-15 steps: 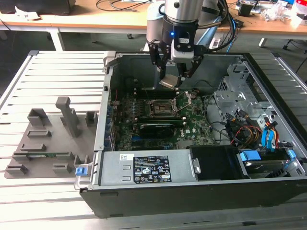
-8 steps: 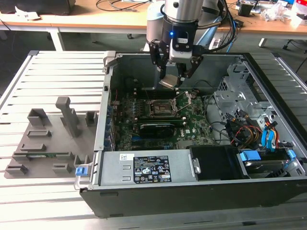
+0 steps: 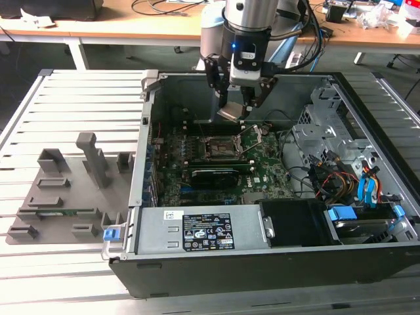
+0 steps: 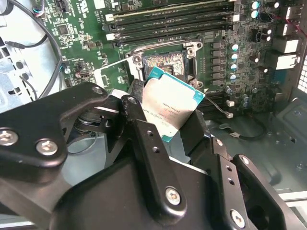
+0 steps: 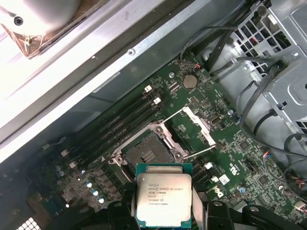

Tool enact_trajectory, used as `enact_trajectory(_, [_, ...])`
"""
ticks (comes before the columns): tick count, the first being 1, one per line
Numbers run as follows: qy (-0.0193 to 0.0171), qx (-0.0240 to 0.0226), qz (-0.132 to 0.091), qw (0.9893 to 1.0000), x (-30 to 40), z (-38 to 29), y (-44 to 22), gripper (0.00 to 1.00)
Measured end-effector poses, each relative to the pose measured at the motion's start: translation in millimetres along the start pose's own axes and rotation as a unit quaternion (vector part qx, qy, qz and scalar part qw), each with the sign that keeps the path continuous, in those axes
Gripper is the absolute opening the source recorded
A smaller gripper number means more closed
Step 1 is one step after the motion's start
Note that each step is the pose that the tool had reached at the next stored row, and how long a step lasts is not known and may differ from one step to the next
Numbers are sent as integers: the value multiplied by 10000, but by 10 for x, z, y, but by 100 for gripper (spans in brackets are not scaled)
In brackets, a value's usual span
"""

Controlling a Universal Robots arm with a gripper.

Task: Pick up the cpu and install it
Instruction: 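Place the cpu into insertion slot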

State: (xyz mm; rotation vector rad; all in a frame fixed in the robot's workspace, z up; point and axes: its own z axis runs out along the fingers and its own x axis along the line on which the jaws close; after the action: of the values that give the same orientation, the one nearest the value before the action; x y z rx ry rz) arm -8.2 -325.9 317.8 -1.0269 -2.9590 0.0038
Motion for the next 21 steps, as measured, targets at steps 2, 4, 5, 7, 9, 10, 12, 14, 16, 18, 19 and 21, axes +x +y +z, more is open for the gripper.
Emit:
enact_trajectory(2, [0, -1, 76, 10000, 0, 0, 0, 55])
enact_trajectory(4, [1, -1, 124, 9999, 0, 0, 0, 55])
enact_trajectory(5, [1, -1, 156, 9999, 0, 0, 0, 55])
enact_trajectory(7, [1, -2, 209, 9998, 0, 0, 0, 55])
enact_trajectory(9, [1, -3, 262, 9997, 0, 0, 0, 55])
enact_trajectory(10, [1, -3, 300, 9996, 0, 0, 0, 55])
enact_trajectory(12, [0, -1, 402, 9992, 0, 0, 0, 55])
enact_trajectory(14, [-48, 54, 460, 9989, 0, 0, 0, 55])
enact_trajectory(16, [-74, 85, 490, 9987, -1, 0, 0, 55])
enact_trajectory(18, [-74, 86, 499, 9987, 0, 0, 0, 55])
enact_trajectory(19, [-74, 86, 499, 9987, 0, 0, 0, 55])
enact_trajectory(21, [-74, 86, 500, 9987, 0, 0, 0, 55])
